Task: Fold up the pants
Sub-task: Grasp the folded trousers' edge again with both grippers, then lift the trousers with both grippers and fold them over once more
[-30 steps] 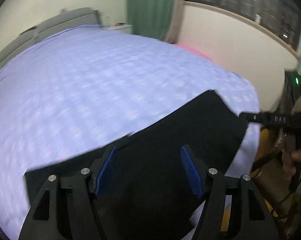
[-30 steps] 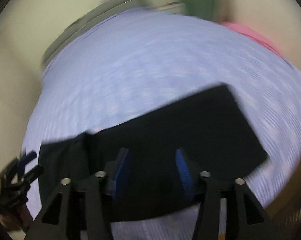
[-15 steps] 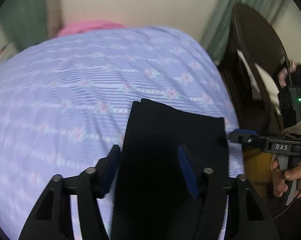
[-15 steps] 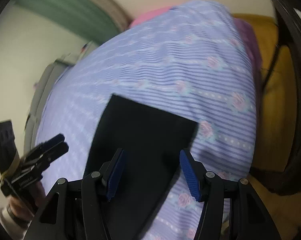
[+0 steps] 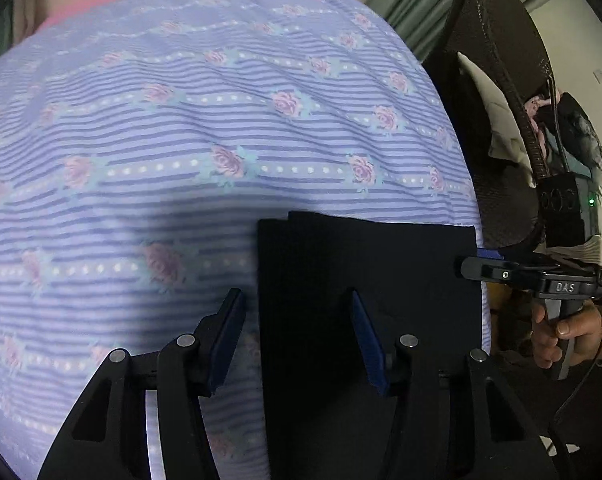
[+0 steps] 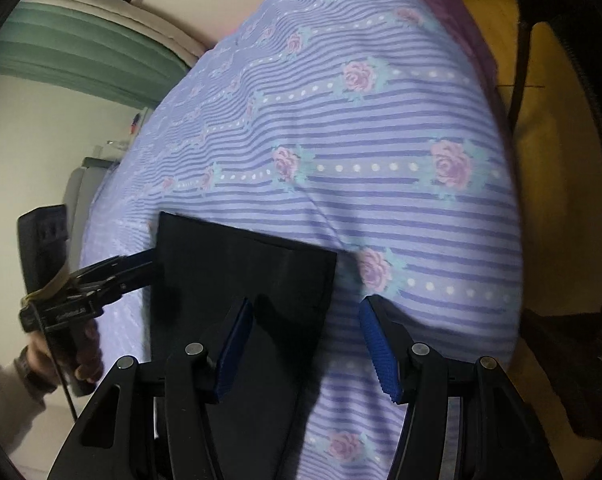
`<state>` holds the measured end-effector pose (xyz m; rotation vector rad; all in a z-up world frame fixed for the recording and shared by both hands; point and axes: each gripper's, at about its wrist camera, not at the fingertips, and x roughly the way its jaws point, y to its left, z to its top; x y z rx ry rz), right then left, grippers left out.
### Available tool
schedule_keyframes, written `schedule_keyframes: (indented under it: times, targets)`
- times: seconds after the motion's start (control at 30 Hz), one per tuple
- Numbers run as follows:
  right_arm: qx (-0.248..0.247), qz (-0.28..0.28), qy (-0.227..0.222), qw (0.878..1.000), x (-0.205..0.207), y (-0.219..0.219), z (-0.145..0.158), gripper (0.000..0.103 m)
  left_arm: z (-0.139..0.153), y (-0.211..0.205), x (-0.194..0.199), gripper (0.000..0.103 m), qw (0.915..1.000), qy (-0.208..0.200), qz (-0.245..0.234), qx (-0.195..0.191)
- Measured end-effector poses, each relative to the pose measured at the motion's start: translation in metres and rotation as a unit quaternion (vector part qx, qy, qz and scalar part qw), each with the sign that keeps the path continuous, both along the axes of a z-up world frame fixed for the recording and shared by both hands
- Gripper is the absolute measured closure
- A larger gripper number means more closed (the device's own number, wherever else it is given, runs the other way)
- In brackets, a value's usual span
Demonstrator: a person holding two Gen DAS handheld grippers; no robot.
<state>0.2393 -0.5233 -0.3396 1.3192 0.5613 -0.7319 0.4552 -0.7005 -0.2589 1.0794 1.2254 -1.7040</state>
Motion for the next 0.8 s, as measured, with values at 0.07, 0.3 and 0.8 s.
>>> schedule_keyframes:
  times: [0.07,0.3,0.8]
  targets:
    - [-0.004,0.013,-0.014,1.0,0.004,-0.003,0.0,0.059,-0.002,-0.006,0.001,0.051,1.0,0.007,0.002,0.001]
    - [-0.001,0.028,-0.049,0.998,0.0,-0.004,0.0,0.084,0.0,-0.016,0.0,0.08,0.9999,0.012,-0.005,-0.004]
    - [-0.101,0.067,-0.042,0.992,0.013,0.031,0.075,0.089,0.083,0.026,-0.002,0.092,0.9945,-0.005,-0.056,-0.088]
